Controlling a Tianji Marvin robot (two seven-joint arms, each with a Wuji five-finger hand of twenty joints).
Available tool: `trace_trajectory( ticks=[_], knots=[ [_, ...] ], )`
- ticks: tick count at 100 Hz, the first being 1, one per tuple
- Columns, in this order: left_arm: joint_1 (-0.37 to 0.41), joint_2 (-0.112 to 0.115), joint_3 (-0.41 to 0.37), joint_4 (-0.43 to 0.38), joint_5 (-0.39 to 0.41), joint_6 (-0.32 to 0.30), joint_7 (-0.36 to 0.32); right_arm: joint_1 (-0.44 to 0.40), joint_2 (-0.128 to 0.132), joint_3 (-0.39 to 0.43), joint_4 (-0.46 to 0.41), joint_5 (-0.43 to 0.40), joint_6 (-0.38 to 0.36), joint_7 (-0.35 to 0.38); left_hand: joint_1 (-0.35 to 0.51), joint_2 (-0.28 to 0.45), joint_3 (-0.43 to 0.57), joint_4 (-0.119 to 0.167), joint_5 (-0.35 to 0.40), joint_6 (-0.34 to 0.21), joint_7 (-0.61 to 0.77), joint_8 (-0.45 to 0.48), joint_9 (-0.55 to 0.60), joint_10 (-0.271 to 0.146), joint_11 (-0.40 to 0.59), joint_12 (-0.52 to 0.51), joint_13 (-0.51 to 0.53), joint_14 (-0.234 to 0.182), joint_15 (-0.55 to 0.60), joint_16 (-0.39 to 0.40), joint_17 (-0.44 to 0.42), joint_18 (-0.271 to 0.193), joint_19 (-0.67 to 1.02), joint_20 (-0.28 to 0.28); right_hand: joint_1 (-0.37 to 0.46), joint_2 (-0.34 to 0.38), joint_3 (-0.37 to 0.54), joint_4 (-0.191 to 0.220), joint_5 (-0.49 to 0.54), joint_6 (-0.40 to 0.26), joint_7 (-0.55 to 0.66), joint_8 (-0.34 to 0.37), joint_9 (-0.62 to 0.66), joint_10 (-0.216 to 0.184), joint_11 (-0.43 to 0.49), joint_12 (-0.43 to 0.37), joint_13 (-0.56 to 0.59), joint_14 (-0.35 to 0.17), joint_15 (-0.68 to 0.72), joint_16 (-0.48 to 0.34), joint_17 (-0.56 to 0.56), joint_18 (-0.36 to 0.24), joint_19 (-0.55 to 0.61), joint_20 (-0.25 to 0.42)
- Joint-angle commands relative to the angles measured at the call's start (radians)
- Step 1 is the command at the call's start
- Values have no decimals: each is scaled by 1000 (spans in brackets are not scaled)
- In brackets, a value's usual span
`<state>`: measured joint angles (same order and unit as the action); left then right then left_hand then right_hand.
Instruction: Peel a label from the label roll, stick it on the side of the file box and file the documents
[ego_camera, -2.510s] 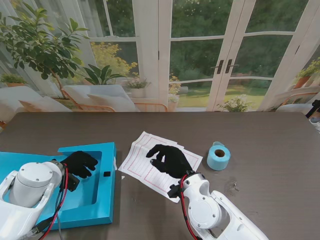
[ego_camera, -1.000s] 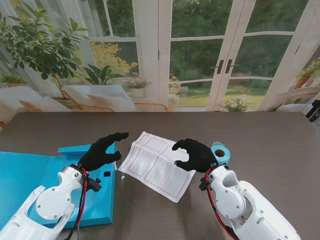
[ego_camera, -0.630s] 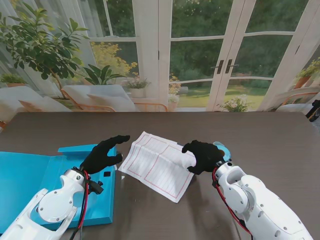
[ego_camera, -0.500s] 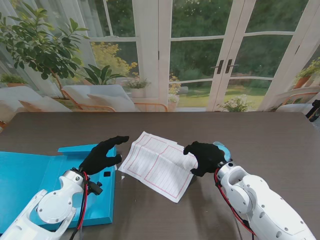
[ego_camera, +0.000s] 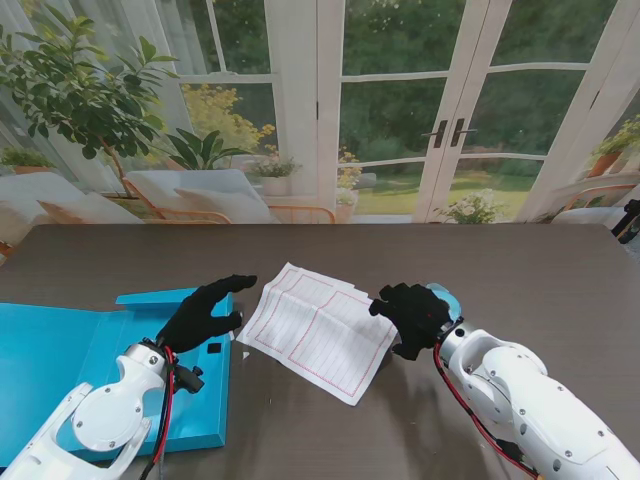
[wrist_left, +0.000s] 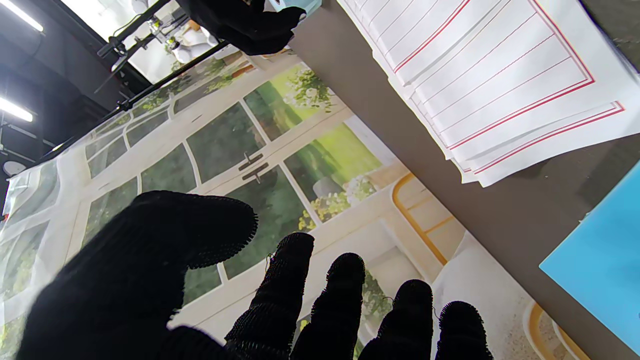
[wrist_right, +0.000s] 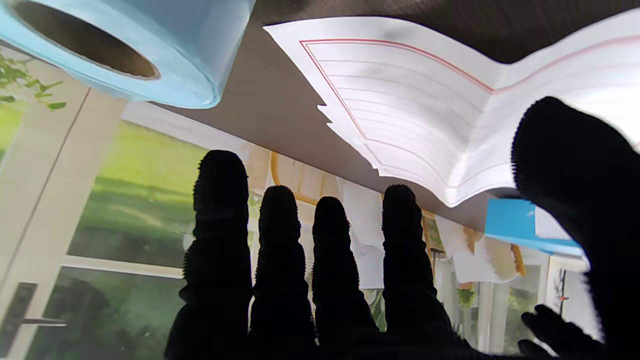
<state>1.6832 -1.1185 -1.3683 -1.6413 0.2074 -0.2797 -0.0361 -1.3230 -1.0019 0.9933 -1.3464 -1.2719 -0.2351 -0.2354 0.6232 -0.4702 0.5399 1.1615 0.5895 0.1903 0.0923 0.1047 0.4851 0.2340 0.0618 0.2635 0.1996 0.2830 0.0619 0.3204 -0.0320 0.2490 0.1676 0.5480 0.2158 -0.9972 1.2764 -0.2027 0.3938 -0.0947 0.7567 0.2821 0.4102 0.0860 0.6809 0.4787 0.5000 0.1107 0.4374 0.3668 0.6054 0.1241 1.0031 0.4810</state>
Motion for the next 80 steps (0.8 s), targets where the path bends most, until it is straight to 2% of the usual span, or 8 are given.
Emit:
trace_trajectory(
  ticks=[1, 22, 37, 80],
  knots=[
    [2, -4, 1, -3, -6, -2, -22, 7, 0, -13, 12, -7, 3, 17, -1, 29, 13, -1, 17, -3, 2, 3, 2, -8, -5, -1, -5, -19, -10, -11, -10, -49, -32, -1, -44, -50, 38, -29, -45, 20, 3, -1, -50, -5, 21, -12, -60, -4, 2, -15, -450, -22, -26, -23],
    [2, -3, 2, -3, -14, -2, -30, 38, 7, -71, 39, -23, 25, 24, 2, 32, 14, 2, 19, -2, 2, 4, 6, -5, -5, -1, -3, -18, -10, -11, -9, -49, -32, -2, -68, -3, 17, -26, -183, 82, 9, -13, -162, 14, 52, -11, -165, -2, 23, -25, -528, -46, -34, -45],
    [3, -2, 2, -4, -18, 0, -33, 58, 7, -115, 58, -21, 54, 24, 2, 34, 14, 4, 19, -1, 2, 4, 9, -4, -5, -1, 0, -17, -9, -11, -6, -49, -32, -3, -73, 26, 8, -21, -241, 120, 24, -20, -196, 25, 74, -7, -194, 1, 42, -25, -550, -52, -31, -48],
    [7, -3, 2, -6, -28, -3, -34, 110, -5, -212, 117, 41, 135, 28, 5, 37, 16, 8, 33, -2, 6, 7, 19, 2, -5, -1, 7, -13, -8, -10, -2, -46, -32, -5, -68, 81, -9, -10, -274, 134, 56, -27, -220, 41, 102, -4, -206, 8, 76, -21, -561, -42, -19, -52]
  ],
)
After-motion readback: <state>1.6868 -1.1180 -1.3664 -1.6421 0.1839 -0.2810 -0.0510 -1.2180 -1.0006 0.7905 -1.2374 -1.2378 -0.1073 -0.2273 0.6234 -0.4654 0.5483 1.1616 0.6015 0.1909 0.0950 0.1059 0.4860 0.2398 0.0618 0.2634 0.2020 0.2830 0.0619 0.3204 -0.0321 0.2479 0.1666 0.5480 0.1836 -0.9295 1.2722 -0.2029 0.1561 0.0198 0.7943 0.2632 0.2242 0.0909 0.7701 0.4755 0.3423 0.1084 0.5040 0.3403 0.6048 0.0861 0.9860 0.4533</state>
